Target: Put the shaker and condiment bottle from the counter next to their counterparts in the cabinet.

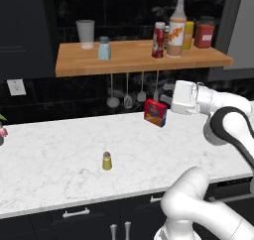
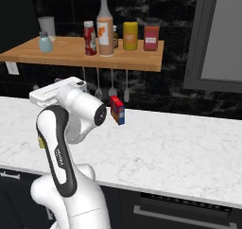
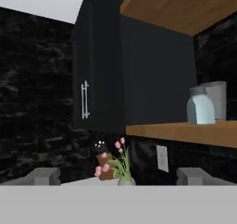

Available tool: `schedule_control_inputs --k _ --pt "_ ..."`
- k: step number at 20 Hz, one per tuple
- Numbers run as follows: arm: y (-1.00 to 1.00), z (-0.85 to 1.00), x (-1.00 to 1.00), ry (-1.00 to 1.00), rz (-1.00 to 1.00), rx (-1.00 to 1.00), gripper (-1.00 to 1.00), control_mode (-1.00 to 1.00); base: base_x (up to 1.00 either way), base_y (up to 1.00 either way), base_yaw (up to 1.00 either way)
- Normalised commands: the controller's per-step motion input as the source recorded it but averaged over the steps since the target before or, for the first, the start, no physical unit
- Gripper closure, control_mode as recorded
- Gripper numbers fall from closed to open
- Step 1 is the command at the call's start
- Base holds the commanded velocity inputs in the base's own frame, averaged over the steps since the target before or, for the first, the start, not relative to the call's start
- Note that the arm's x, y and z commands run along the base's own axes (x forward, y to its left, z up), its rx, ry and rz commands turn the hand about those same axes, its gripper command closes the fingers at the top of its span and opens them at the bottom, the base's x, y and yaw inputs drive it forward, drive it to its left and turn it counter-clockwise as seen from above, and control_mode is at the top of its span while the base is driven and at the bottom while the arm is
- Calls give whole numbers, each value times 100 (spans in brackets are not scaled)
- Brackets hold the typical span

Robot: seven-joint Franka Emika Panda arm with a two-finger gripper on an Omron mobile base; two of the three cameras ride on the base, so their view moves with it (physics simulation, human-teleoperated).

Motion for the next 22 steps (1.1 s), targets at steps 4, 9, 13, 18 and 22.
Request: schedule_control_inputs --k 4,9,13,18,22 --pt "0 0 -9 2 1 0 -100 -100 0 0 0" --pt "0 -21 -1 11 16 -6 -100 -100 0 0 0" --pt "0 -56 -11 17 23 -18 -100 -100 0 0 0" --pt "0 -26 -37 16 21 -18 -100 -100 0 0 0" --pt "0 0 -53 0 23 -4 -100 -100 0 0 0"
